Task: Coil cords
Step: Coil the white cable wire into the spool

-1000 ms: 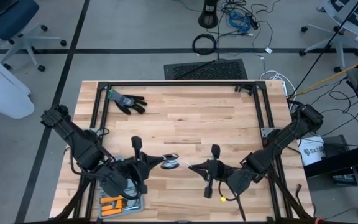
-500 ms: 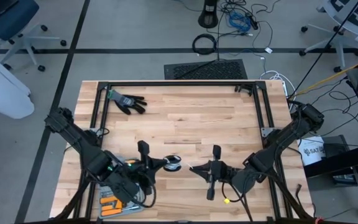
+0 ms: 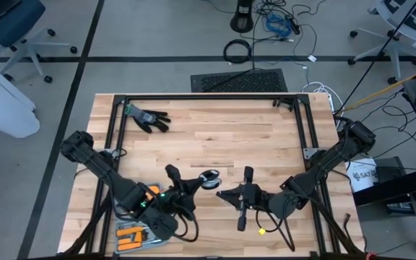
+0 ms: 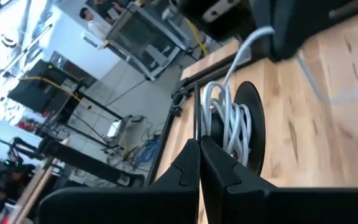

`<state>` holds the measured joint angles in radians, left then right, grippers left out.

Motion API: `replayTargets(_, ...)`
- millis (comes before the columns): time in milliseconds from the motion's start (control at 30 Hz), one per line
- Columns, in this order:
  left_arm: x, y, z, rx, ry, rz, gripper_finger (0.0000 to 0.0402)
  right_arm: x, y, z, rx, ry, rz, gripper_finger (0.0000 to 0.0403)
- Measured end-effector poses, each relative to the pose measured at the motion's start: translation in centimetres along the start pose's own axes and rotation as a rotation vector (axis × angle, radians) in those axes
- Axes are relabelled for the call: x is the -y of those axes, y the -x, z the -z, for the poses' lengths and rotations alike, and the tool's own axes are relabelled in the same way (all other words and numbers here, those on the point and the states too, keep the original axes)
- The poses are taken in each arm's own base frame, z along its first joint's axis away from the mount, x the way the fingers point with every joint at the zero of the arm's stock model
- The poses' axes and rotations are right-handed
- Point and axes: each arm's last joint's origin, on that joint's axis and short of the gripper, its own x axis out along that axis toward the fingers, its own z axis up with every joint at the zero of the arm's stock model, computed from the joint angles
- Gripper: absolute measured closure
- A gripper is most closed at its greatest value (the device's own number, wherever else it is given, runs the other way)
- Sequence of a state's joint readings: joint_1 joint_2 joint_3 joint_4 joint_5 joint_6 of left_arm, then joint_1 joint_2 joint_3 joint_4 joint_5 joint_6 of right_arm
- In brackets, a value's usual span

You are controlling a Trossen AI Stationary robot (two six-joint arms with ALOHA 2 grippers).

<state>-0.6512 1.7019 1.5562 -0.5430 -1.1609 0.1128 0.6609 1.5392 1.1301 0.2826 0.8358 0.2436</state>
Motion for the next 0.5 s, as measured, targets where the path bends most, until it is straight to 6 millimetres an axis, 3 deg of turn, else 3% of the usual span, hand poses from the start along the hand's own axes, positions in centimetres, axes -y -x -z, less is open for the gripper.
replayTargets(500, -0.4, -1.7, -1.3, 0.037, 0.186, -0.105, 0.0401, 0.6, -2.5, 0.7, 0.08, 0.043, 0.107, 0.0403)
